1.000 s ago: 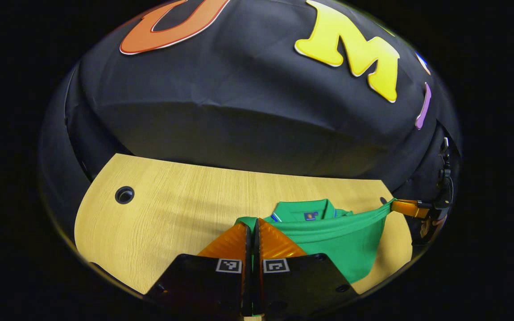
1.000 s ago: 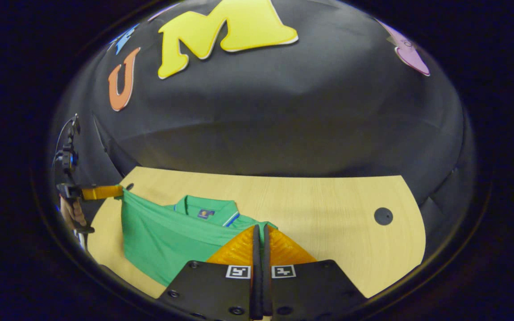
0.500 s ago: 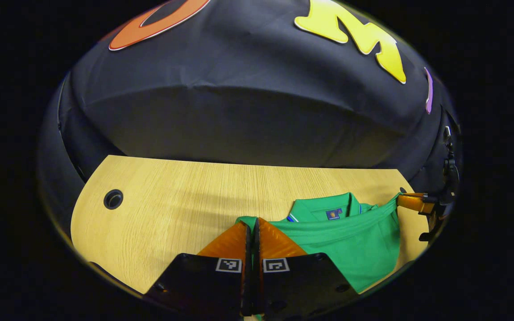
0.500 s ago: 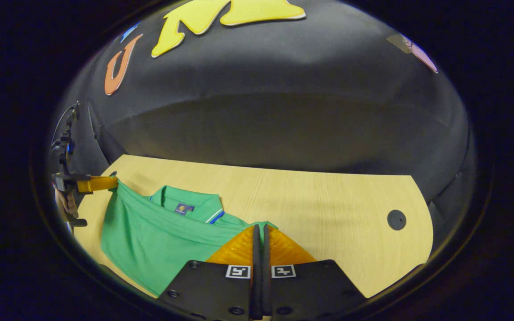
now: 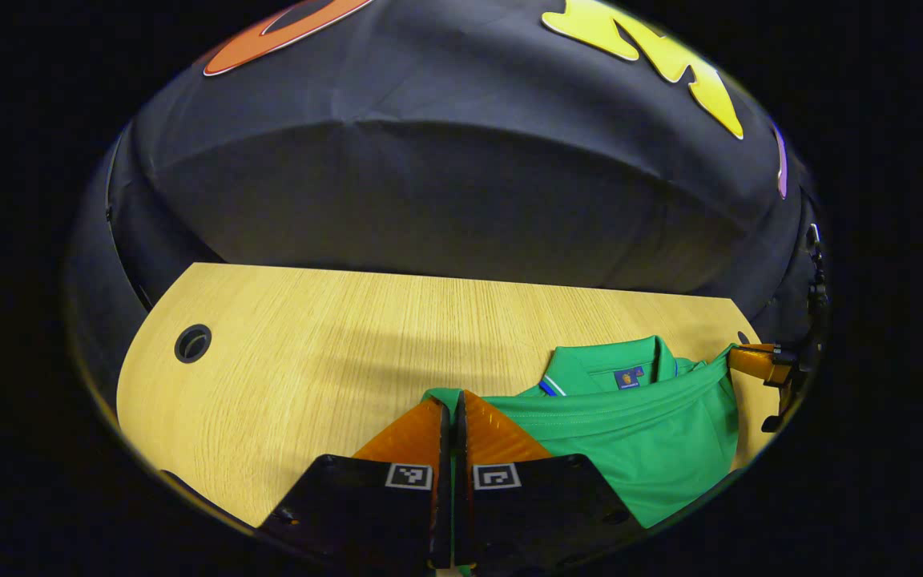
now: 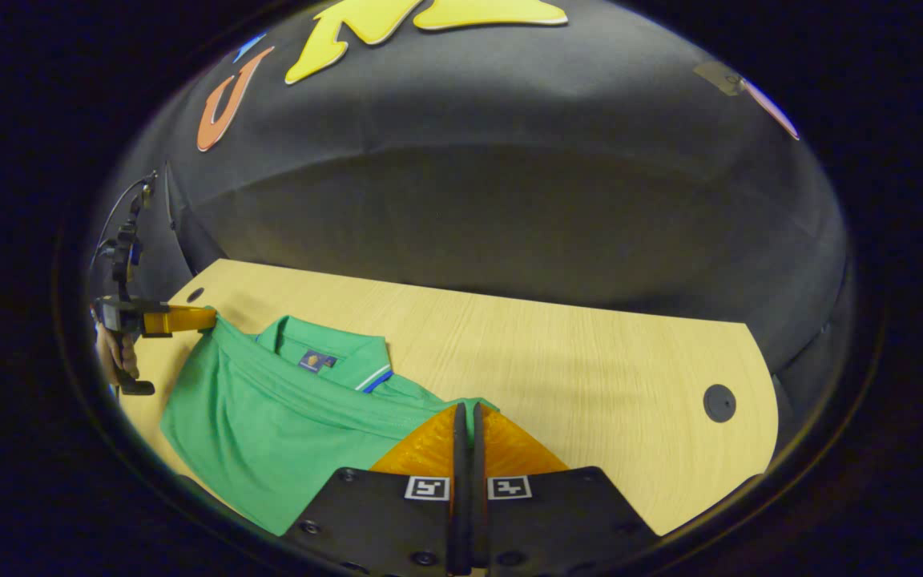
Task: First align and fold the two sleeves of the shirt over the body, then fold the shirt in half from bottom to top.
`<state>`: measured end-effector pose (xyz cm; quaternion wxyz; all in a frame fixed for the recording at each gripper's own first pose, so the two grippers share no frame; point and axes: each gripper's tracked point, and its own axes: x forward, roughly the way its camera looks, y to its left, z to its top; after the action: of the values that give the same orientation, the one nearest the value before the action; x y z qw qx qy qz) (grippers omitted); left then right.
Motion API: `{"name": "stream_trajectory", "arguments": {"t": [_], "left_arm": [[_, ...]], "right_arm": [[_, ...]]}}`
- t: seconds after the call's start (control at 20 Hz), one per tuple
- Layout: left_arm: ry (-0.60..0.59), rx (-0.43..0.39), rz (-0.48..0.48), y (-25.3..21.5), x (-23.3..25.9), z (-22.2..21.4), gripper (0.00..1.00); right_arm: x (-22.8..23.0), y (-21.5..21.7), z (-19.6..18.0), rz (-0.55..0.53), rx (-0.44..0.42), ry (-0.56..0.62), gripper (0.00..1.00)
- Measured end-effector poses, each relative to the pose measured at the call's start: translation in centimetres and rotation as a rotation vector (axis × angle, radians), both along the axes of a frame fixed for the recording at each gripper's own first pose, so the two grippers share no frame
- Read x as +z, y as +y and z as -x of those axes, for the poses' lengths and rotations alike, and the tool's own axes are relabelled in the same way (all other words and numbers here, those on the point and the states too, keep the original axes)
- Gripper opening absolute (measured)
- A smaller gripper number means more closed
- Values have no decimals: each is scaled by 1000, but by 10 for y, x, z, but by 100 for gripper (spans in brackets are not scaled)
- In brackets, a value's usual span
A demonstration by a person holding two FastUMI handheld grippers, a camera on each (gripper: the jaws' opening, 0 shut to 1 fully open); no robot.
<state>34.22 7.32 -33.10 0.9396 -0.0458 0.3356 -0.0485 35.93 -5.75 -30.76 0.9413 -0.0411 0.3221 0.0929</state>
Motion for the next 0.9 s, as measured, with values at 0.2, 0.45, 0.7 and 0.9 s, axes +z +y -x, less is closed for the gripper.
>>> {"name": "stream_trajectory", "arguments": {"t": [0.2, 0.45, 0.7, 0.9], "left_arm": [[15, 1, -4, 1, -9, 1, 8], [1, 25, -43, 11, 8, 11, 32], [-106, 52, -43, 8, 79, 39, 98], [-232, 36, -59, -6, 153, 85, 98]], "right_arm": [[-5, 1, -3, 10, -15, 6, 3], [5, 8, 3, -10, -31, 15, 39], [58, 15, 44, -36, -85, -48, 89], [123, 20, 98, -4, -96, -178, 96]]}}
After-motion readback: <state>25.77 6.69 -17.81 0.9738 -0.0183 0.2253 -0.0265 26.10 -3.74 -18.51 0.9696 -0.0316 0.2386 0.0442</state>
